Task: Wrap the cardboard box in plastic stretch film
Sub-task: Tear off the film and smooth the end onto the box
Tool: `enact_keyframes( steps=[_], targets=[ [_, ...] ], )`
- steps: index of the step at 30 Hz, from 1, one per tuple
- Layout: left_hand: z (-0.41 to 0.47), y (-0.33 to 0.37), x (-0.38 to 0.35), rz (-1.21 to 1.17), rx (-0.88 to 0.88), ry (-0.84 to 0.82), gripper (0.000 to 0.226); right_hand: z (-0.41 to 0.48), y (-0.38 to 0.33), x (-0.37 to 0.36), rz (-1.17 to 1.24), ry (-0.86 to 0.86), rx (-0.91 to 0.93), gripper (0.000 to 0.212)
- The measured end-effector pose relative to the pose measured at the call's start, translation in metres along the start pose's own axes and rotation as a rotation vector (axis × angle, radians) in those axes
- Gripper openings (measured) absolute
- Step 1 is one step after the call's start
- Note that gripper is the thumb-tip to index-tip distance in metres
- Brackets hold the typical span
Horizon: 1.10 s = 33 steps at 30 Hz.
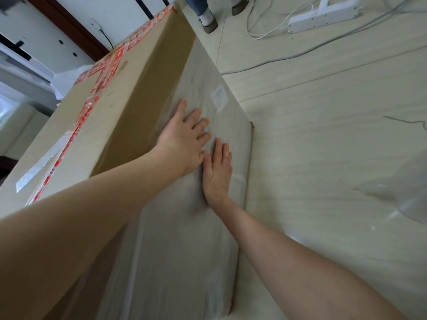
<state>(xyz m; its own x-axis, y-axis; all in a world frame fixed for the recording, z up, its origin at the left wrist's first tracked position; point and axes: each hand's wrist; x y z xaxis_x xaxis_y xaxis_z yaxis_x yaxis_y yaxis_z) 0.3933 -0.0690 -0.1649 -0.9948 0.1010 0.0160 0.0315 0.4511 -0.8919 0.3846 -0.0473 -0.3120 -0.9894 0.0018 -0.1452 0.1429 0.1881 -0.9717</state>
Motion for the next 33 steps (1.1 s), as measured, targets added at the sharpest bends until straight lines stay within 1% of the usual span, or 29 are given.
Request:
enact_keyframes(
  steps=[8,11,14,17,19,22,24,26,29,31,33],
  targets=[
    [0.005,-0.014,0.002,-0.013,0.003,-0.001,0.067,0.008,0.000,0.005,0.036,0.025,0.017,0.056],
    [0.011,-0.026,0.005,-0.027,0.056,0.005,0.066,0.019,-0.002,0.011,0.078,0.008,-0.003,0.056],
    [0.016,-0.037,0.008,-0.047,0.150,0.020,0.063,0.037,-0.002,0.022,0.096,-0.001,-0.070,0.055],
    [0.019,-0.043,0.014,-0.075,0.212,0.044,0.062,0.044,0.008,0.032,0.105,0.098,-0.105,0.055],
    [0.020,-0.033,0.020,-0.095,0.159,0.075,0.061,0.036,0.022,0.034,0.118,0.154,-0.118,0.056],
    [0.018,0.005,0.028,-0.147,0.013,0.085,0.060,0.019,0.049,0.033,0.128,0.179,-0.185,0.057],
    [0.014,0.029,0.026,-0.159,-0.039,0.078,0.060,0.012,0.065,0.034,0.120,0.182,-0.241,0.059],
    [0.013,0.043,0.018,-0.157,-0.060,0.056,0.061,0.008,0.076,0.034,0.101,0.138,-0.253,0.060],
    [0.013,0.050,0.008,-0.101,-0.080,0.008,0.064,0.008,0.080,0.027,0.083,0.004,-0.211,0.060],
    [0.015,0.049,0.005,-0.072,-0.085,0.001,0.064,0.012,0.079,0.022,0.090,-0.009,-0.225,0.061],
    [0.016,0.044,0.005,-0.059,-0.083,0.002,0.064,0.018,0.077,0.020,0.079,0.027,-0.237,0.060]
  ],
)
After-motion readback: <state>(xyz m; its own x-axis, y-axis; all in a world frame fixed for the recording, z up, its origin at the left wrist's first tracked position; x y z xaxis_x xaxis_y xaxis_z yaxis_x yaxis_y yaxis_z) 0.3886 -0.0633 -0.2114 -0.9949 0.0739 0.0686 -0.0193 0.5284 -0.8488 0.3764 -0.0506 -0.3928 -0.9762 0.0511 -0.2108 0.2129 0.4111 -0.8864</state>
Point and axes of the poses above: each hand's wrist, its own z-axis towards the middle knuckle, its own x-axis out of the back of the hand, y = z × x, and after that the axes turned 9 degrees about z, right-handed
